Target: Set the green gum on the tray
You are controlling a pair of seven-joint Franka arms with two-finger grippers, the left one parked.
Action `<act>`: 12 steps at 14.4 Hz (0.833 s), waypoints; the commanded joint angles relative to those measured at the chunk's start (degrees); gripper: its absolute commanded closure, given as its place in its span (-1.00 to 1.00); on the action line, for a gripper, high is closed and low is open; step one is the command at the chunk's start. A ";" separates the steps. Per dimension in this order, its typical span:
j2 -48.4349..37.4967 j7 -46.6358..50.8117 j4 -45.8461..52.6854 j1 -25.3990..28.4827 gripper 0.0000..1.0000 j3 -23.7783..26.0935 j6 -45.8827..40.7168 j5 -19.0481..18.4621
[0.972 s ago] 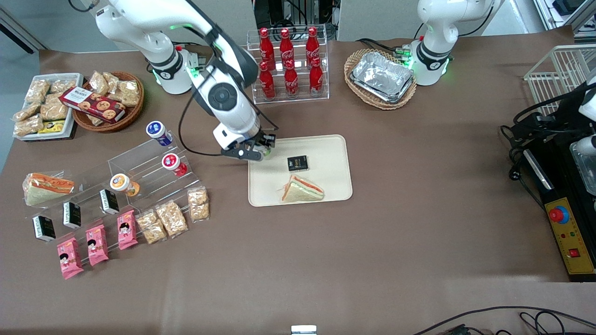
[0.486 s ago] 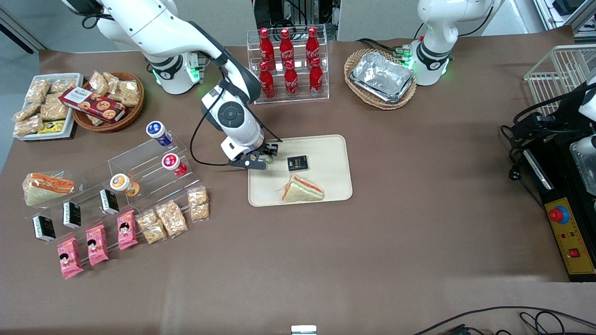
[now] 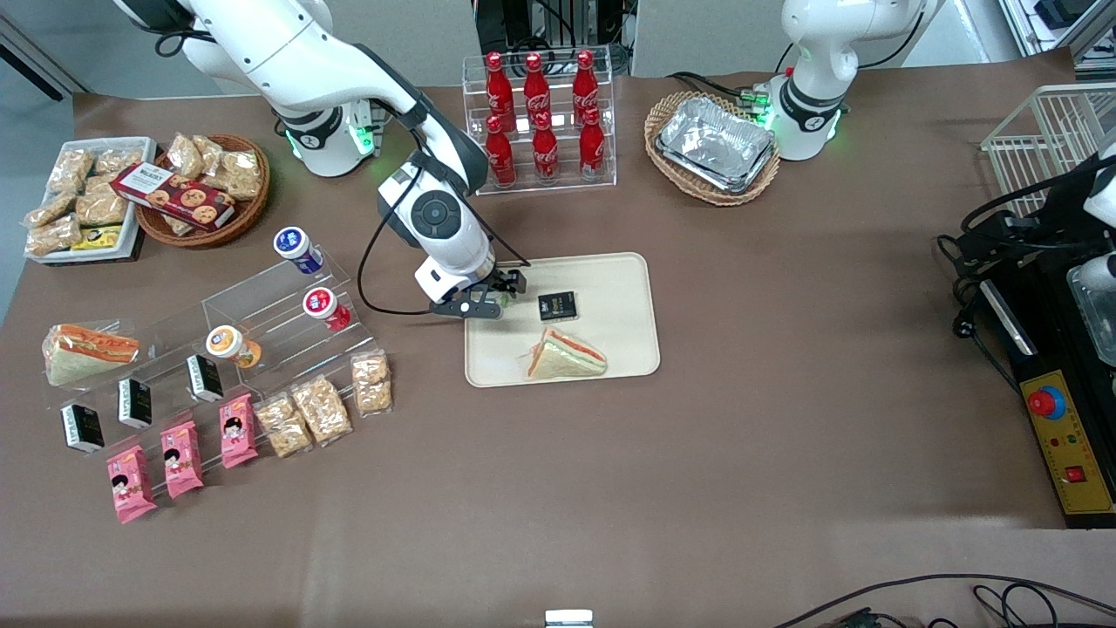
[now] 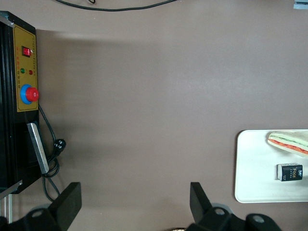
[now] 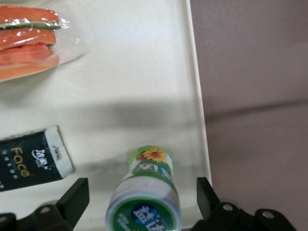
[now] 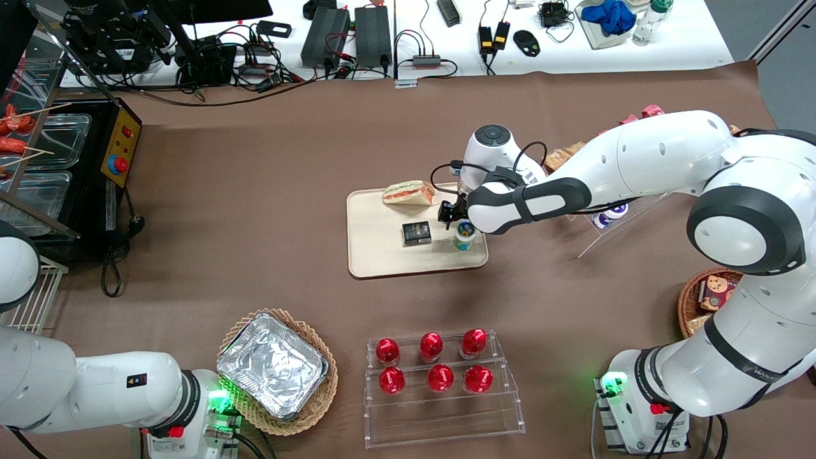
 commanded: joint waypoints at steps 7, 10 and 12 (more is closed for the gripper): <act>-13.74 -0.51 4.42 -1.93 -0.99 -0.17 -13.23 -2.54; -17.28 -4.27 15.55 -4.13 -0.99 -0.26 -30.59 -2.45; -17.54 -7.53 24.51 -7.55 -0.99 -0.26 -42.39 -2.36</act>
